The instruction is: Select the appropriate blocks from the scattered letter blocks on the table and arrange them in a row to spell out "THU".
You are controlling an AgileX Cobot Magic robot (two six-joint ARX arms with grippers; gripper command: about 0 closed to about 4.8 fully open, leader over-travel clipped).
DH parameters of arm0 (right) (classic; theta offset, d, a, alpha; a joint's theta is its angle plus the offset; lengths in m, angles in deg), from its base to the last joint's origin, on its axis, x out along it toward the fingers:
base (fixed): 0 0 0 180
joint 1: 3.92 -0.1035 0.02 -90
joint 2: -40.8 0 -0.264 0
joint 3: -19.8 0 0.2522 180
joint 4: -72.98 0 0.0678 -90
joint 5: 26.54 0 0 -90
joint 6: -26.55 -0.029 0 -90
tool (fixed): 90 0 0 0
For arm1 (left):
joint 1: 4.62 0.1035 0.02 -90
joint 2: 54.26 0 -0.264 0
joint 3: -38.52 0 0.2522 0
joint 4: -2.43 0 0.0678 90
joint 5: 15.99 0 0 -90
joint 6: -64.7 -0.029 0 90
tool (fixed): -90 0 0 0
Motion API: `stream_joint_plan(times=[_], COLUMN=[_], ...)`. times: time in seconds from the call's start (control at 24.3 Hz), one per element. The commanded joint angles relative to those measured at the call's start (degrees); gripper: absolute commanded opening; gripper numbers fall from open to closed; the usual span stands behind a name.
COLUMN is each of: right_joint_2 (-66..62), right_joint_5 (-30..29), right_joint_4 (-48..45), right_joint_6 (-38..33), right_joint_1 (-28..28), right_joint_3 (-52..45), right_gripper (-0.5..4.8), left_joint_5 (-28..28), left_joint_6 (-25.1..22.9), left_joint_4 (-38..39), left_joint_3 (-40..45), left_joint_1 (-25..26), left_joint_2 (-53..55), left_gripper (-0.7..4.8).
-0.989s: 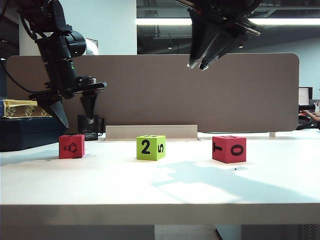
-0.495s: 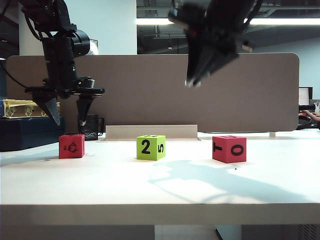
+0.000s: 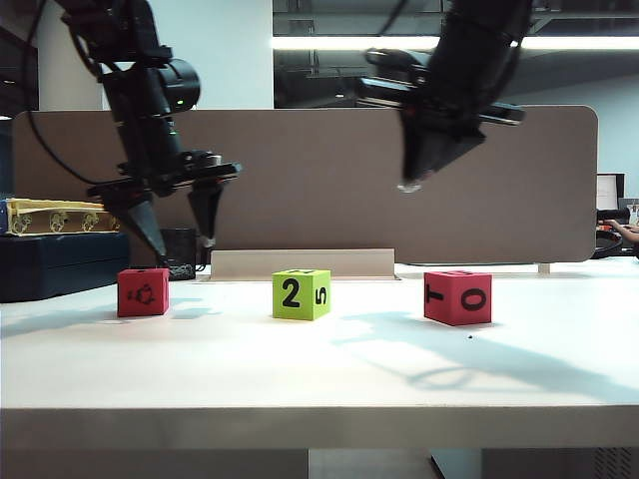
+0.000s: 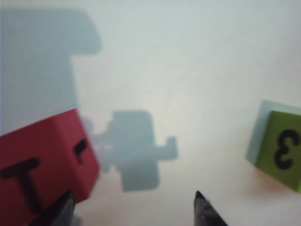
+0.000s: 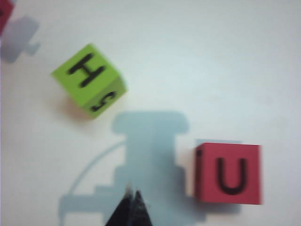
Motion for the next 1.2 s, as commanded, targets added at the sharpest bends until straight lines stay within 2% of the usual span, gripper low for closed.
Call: stream_joint_plan(times=[0.04,0.12,0.21,0.29,0.33,0.45,0.49,0.54,0.62,0.66,0.74,0.82,1.03,1.2], right_joint_2=[0.3,0.3,0.3,0.2,0.0,-0.3,-0.3,-0.5,-0.5,-0.5,-0.5,-0.5,-0.5,-0.5], right_joint_5=[0.4,0.3,-0.1,-0.2,-0.2,-0.1,-0.1,-0.3,-0.3,-0.3,-0.3,-0.4,-2.4,-4.6], right_joint_4=[-0.4,0.3,1.7,2.3,2.3,2.5,2.6,3.0,4.0,4.6,5.7,6.2,6.1,5.4], right_joint_6=[0.0,0.0,0.0,0.0,0.0,0.0,0.0,0.0,0.0,0.0,0.0,0.0,-0.1,-1.3], right_joint_1=[3.0,5.9,7.6,7.8,7.8,7.8,7.8,7.8,7.8,7.8,7.8,7.8,7.7,7.4], right_joint_3=[0.4,0.3,0.3,0.3,0.3,0.3,0.3,0.3,0.3,0.3,0.3,0.3,0.3,0.3], right_gripper=[-0.07,-0.04,0.51,0.93,0.95,0.95,0.94,0.93,0.88,0.89,0.89,0.9,0.9,0.9], left_joint_5=[-0.5,-2.8,-4.2,-5.5,-5.6,-5.3,-4.6,-0.7,6.6,9.0,10.1,10.1,9.8,6.6], left_joint_6=[0.0,-0.2,-0.7,-0.7,-0.7,-0.6,-0.9,-3.3,-3.5,-3.5,-3.3,-1.6,-1.6,-1.2], left_joint_4=[-1.2,-1.2,-1.9,-2.4,-2.8,-4.3,-4.6,-4.5,-4.6,-5.0,-4.9,-3.7,-3.3,-1.5], left_joint_3=[-0.1,-0.1,-0.1,-0.1,-0.1,-0.1,-0.1,-0.1,-0.1,-0.2,-0.3,-0.3,-0.3,-0.3], left_joint_1=[-0.5,-1.8,-3.5,-4.8,-5.4,-7.5,-8.2,-8.5,-8.5,-8.1,-6.3,-3.6,-0.3,1.9], left_joint_2=[-0.2,-0.2,-0.2,-0.2,-0.2,0.2,0.4,0.5,0.5,0.5,0.5,0.5,0.5,0.5], left_gripper=[3.18,3.19,3.23,3.69,3.81,3.69,3.67,3.6,3.32,3.31,3.31,3.37,3.43,3.43])
